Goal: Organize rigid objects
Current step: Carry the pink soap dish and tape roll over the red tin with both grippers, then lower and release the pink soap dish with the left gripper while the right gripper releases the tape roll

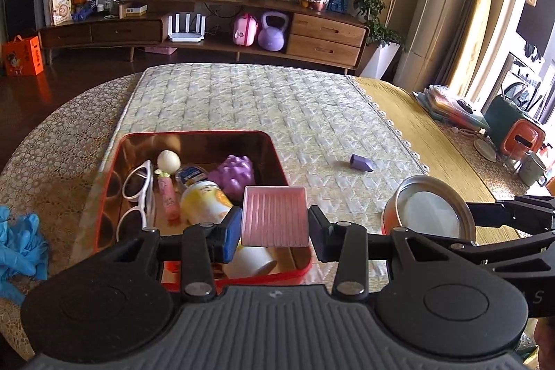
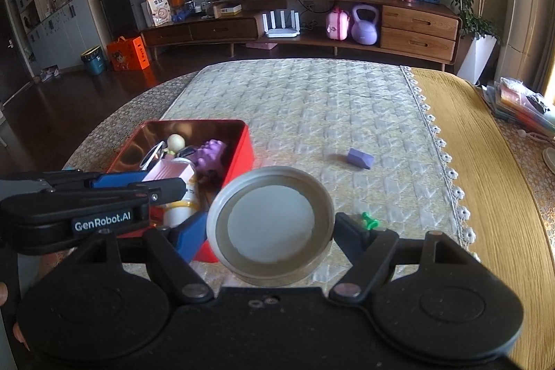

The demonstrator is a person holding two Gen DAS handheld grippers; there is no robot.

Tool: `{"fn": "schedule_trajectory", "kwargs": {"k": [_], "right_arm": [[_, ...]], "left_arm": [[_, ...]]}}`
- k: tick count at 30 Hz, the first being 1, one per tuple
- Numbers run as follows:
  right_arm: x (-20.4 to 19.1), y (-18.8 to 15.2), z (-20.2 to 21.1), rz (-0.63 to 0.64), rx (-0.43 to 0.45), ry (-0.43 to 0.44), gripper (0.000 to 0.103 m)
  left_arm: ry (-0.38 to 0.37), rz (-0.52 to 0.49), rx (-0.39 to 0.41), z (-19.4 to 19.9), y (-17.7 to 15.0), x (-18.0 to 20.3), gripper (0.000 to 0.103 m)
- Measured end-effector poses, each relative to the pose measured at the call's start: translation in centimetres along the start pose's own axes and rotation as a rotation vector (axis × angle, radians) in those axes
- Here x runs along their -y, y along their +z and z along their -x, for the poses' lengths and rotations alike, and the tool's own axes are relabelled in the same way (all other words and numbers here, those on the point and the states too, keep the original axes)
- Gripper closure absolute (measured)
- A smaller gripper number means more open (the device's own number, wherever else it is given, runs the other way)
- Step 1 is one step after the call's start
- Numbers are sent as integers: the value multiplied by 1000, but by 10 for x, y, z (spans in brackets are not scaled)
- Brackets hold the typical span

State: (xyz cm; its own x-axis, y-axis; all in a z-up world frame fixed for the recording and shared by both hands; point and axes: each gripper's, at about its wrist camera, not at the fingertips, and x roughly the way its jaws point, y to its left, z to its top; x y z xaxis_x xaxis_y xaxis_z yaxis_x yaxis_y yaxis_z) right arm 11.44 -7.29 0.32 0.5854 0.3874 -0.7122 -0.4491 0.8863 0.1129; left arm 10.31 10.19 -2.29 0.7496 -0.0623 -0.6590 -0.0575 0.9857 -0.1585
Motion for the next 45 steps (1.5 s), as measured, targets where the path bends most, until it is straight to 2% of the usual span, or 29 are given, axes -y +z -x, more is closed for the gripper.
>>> {"fn": "schedule_trajectory", "kwargs": {"k": [8, 19, 33, 41, 45], "right_arm": [[-37, 8, -24, 56, -26, 40, 25], [-72, 19, -63, 118, -61, 66, 25], [-96, 33, -103, 206, -77, 75, 25], [-119, 26, -104, 270, -75, 121, 25], [-125, 20, -108, 295, -87, 117, 25]], "left_arm": [[51, 43, 0, -3, 2, -55, 63], [96, 48, -15, -38, 27, -97, 63], [109, 27, -67, -97, 49, -104, 63], [94, 17, -71, -106, 46, -111, 63], [84, 7, -72, -109, 43, -111, 63]]}}
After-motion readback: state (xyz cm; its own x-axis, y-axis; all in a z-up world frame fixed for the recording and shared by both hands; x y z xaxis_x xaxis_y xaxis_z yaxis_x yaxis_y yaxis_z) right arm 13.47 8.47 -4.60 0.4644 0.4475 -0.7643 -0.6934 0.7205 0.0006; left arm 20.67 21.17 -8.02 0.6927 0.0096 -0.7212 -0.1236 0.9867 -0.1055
